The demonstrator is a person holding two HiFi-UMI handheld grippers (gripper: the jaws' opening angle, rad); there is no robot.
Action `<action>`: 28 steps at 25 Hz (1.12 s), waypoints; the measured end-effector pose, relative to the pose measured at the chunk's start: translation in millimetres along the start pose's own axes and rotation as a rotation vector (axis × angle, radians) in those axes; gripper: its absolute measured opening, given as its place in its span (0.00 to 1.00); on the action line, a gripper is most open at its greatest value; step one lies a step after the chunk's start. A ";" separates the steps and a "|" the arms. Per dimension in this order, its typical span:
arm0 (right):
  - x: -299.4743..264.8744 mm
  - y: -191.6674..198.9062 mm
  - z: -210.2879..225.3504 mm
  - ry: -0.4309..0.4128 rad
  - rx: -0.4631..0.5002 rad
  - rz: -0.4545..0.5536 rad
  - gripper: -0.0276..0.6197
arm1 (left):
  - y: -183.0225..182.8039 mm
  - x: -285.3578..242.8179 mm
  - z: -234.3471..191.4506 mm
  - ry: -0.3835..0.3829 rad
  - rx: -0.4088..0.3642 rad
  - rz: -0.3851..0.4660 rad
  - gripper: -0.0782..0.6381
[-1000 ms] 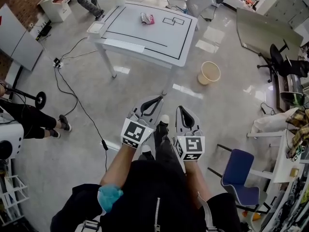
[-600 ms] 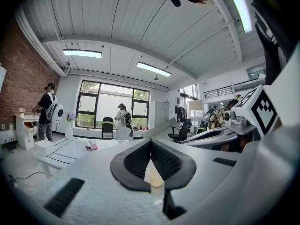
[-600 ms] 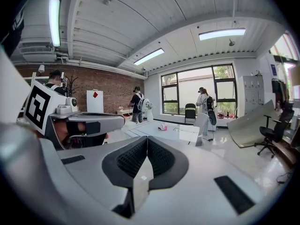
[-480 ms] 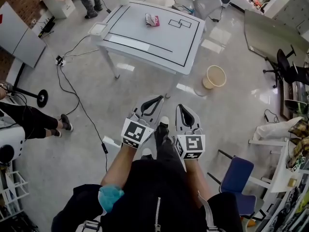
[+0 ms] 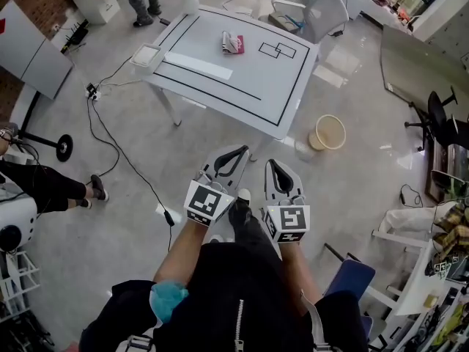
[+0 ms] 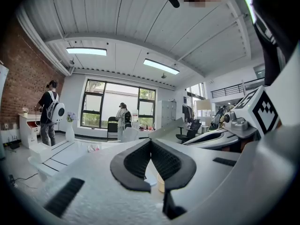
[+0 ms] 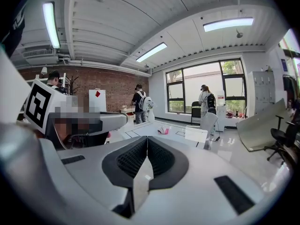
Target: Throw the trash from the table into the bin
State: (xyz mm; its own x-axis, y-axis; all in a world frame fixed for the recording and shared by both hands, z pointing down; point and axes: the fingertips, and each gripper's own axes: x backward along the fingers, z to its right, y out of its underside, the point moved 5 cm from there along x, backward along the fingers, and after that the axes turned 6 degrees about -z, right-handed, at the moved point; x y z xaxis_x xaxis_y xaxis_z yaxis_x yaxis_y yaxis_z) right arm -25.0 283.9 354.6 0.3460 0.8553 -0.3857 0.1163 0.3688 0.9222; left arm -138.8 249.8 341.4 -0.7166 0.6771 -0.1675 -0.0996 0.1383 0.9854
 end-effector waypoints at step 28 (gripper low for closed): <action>-123.0 -56.5 96.8 -0.163 0.005 -0.002 0.06 | -36.6 -122.7 -78.7 -0.154 0.017 -0.032 0.12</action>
State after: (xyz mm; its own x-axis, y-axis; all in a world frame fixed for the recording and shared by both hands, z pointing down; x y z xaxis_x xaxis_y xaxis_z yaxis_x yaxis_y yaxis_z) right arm 15.9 122.7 352.7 0.4925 0.7840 -0.3779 0.1212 0.3681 0.9218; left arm -101.5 104.7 328.4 -0.5987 0.7747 -0.2034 -0.1085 0.1731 0.9789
